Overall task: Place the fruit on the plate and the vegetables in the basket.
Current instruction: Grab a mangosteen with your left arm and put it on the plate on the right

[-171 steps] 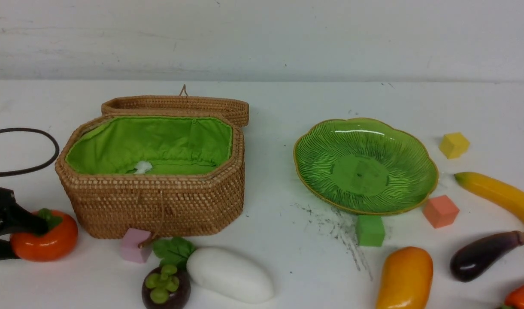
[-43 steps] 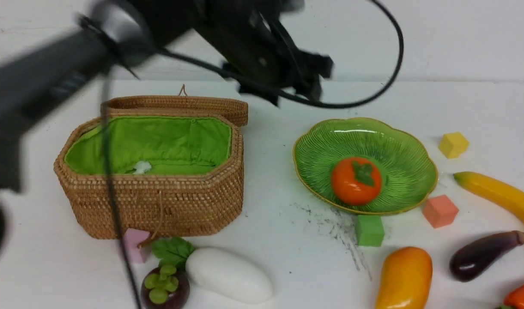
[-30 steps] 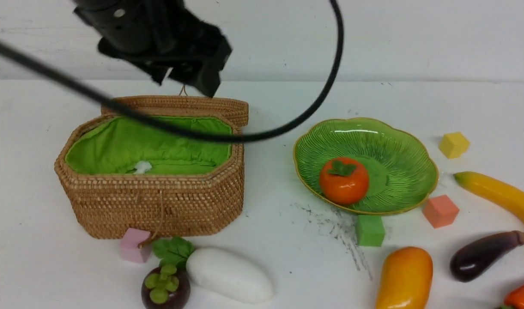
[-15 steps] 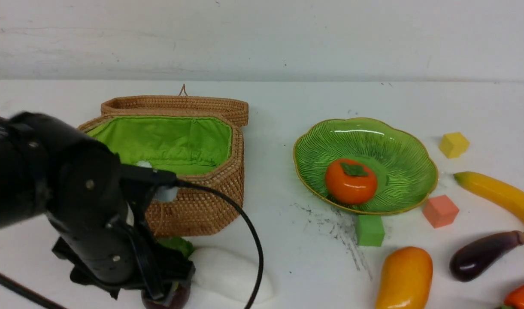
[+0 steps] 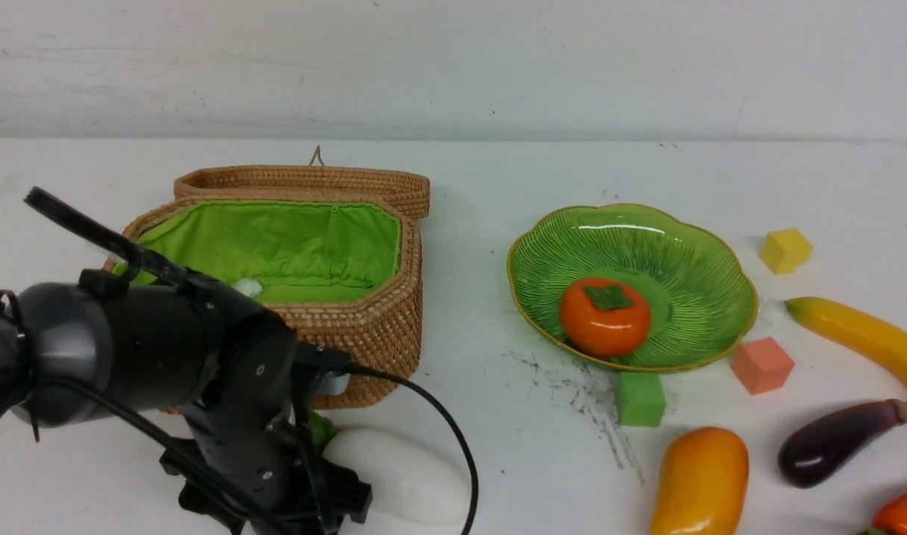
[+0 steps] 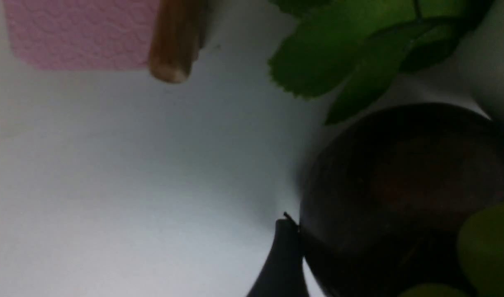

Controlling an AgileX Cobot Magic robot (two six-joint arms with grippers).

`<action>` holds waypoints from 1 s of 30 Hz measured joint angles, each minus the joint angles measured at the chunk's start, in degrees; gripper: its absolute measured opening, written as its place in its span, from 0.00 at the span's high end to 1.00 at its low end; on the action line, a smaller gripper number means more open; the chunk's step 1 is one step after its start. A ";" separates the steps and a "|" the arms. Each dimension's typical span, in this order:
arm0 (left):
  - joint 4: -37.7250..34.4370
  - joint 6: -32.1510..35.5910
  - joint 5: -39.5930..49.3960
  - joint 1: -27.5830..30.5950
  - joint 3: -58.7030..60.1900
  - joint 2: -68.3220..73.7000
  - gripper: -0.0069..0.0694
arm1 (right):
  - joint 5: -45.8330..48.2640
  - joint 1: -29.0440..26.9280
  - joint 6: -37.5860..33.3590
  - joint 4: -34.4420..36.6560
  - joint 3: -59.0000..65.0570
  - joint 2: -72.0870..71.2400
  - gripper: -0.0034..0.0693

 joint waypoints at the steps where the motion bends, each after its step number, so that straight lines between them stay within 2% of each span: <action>1: 0.00 0.00 0.05 0.00 0.00 0.00 0.15 | 0.00 0.00 0.00 0.00 0.00 0.00 0.62; 5: 0.00 0.00 0.22 0.00 0.00 0.00 0.21 | 0.00 0.00 0.00 0.00 0.00 0.00 0.62; 18: -1.24 0.41 6.23 0.00 0.00 -4.81 0.21 | 0.00 0.00 0.00 0.00 0.00 0.00 0.62; 25: -11.39 8.57 11.77 0.00 -1.66 -9.53 0.21 | 0.00 0.00 0.00 0.00 0.00 0.00 0.62; 27: -18.17 12.62 13.72 0.00 -3.70 -9.89 0.21 | 0.00 0.00 0.00 0.00 0.00 0.00 0.62; 30: -23.93 16.40 13.98 0.00 -6.29 -9.83 0.21 | 0.00 0.00 0.00 0.00 0.00 0.00 0.62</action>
